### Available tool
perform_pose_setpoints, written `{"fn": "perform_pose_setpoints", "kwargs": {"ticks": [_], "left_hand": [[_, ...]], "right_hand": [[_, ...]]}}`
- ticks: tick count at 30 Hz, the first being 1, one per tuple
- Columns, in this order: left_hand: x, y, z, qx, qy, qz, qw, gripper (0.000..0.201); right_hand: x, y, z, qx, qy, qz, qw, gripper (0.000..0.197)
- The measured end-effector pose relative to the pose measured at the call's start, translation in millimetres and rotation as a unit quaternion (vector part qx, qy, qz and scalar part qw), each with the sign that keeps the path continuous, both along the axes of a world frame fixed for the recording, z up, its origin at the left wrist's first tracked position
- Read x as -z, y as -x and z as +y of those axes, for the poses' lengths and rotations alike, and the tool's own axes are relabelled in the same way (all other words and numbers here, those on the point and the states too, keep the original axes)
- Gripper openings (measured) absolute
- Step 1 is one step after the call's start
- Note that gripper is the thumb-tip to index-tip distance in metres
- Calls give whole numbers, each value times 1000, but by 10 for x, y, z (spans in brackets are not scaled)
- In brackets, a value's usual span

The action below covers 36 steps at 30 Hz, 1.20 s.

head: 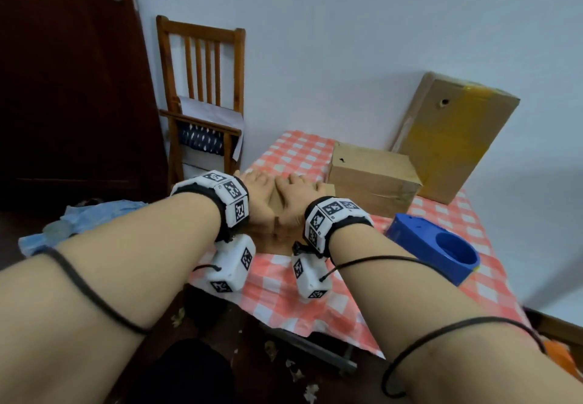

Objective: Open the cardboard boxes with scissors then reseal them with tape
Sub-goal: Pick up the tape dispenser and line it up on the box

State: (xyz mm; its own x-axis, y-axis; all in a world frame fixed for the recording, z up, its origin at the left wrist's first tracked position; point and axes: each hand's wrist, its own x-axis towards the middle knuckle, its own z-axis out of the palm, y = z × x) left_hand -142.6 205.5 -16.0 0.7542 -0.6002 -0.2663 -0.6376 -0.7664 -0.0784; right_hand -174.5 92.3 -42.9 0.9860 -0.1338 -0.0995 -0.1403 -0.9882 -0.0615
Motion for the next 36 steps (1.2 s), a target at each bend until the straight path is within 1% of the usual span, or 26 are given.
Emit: {"fn": "perform_pose_setpoints", "kwargs": {"ticks": [2,4,6,8,13,15,16,18,20,21,23,24,25,26,28,30,32,34,35,36], "left_hand": [[35,-145,-50,11,-24,-10,1000,114],[-1,-203,-59,32,-20,-13,999,109],[-35,-171,-34,45,11,3,999,99],[-32,-101,7,50,43,1,998,85],[-17,111,69,42,54,-51,996,42],[-16,197,70,35,64,-80,994,31],[-21,245,69,30,66,-97,993,29],[-3,278,62,31,62,-139,988,32],[-11,263,51,48,55,-174,982,40],[-9,224,51,51,59,-183,980,51],[21,87,45,48,40,-164,984,87],[38,27,35,42,21,-129,990,102],[46,-10,19,32,5,-90,995,109],[51,-38,14,19,3,-54,998,108],[34,-46,26,2,35,-13,999,91],[46,5,83,29,60,-32,997,69],[83,95,152,49,80,-86,992,53],[98,123,193,61,89,-131,985,48],[86,105,203,67,93,-131,985,51],[68,56,207,73,93,-117,986,60]], "right_hand": [[18,-17,-21,1,-7,-1,1000,88],[31,-37,-32,0,-19,-5,1000,86],[35,-37,-33,0,-23,-8,1000,87],[31,-28,-32,1,-22,-11,1000,86],[24,-2,-17,4,-21,-13,1000,92],[32,15,-11,5,-19,-21,1000,90],[35,21,-7,6,-19,-27,999,89],[36,26,-3,6,-24,-31,999,83],[33,28,-13,2,-24,-30,999,82],[27,34,-19,-1,-23,-29,999,84],[22,33,-24,-5,-16,-23,1000,93],[17,31,-26,-6,-13,-19,1000,97],[17,28,-29,-7,-12,-16,1000,97],[19,20,-31,-8,-10,-15,1000,96],[20,2,-46,-8,-9,-15,1000,95],[23,0,-38,-9,-8,-13,1000,98],[24,20,-30,-8,-5,-12,1000,98],[23,42,-25,-9,-1,-18,1000,94],[28,46,-28,-11,1,-24,1000,93],[27,50,-30,-12,2,-28,1000,93]]}}
